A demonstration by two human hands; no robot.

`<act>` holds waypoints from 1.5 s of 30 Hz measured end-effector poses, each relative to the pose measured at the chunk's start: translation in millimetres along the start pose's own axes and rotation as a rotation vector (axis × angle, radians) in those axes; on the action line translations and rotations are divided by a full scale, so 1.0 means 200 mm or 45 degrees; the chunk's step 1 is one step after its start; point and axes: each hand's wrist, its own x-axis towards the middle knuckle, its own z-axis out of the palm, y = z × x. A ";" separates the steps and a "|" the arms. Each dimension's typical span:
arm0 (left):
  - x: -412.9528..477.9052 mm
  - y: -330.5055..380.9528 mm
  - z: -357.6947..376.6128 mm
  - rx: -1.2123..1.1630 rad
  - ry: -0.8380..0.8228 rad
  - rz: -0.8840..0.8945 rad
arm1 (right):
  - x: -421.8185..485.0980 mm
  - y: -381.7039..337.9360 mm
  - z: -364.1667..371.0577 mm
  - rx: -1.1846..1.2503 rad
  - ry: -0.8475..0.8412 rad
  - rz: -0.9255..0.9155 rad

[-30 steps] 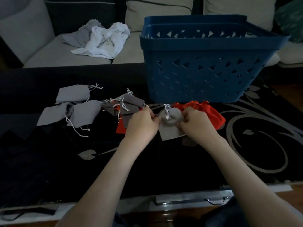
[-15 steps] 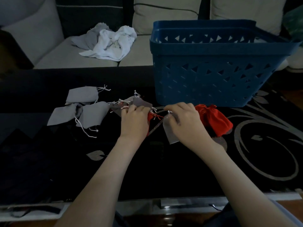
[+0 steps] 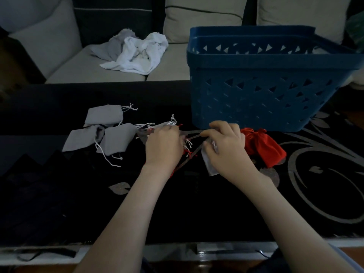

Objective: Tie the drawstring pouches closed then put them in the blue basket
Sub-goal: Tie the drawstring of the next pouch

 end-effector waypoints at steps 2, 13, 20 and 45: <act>0.00 0.01 -0.03 -0.049 0.138 -0.005 | 0.00 -0.01 0.00 0.030 0.038 -0.026; -0.09 0.15 -0.17 -0.883 0.279 -0.050 | 0.03 -0.11 -0.15 1.219 -0.193 0.636; -0.12 0.18 -0.21 -0.995 -0.051 0.221 | 0.06 -0.09 -0.20 1.831 -0.261 1.042; -0.06 0.29 -0.21 -1.768 -0.714 -0.758 | -0.02 -0.03 -0.33 1.711 -0.234 0.806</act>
